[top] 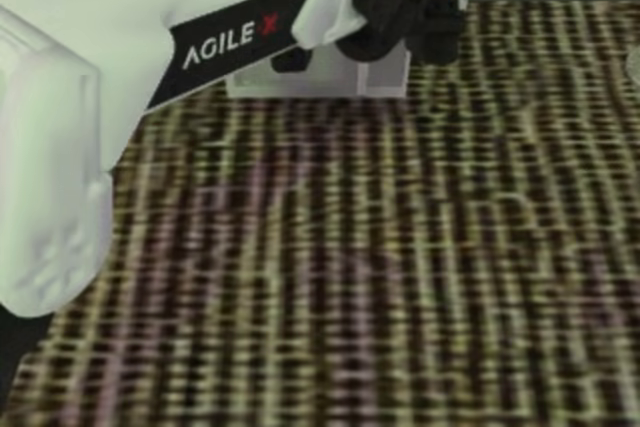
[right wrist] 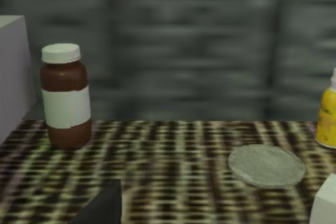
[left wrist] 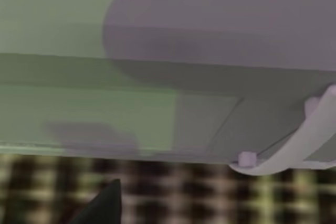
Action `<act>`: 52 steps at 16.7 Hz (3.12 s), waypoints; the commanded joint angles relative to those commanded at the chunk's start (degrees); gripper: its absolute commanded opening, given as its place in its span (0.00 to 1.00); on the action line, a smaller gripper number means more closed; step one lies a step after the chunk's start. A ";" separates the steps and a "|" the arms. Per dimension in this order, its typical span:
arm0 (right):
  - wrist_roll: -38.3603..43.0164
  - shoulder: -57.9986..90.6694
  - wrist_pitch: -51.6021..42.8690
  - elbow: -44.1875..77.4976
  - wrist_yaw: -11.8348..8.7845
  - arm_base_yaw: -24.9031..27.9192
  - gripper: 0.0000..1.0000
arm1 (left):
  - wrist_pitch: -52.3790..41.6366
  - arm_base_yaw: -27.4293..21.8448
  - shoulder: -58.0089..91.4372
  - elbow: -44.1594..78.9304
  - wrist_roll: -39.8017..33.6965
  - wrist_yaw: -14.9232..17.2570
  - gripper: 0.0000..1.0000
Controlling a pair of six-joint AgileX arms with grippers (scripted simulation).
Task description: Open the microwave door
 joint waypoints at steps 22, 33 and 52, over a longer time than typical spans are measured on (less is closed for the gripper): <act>0.00 0.00 0.00 0.00 0.00 0.00 1.00 | 4.59 2.85 10.54 6.58 2.58 1.77 0.02; 0.00 0.00 0.00 0.00 0.00 0.00 1.00 | 4.86 0.67 8.31 2.21 2.39 1.91 0.00; 0.00 0.00 0.00 0.00 0.00 0.00 1.00 | 8.54 0.96 4.56 -4.02 0.87 0.60 0.00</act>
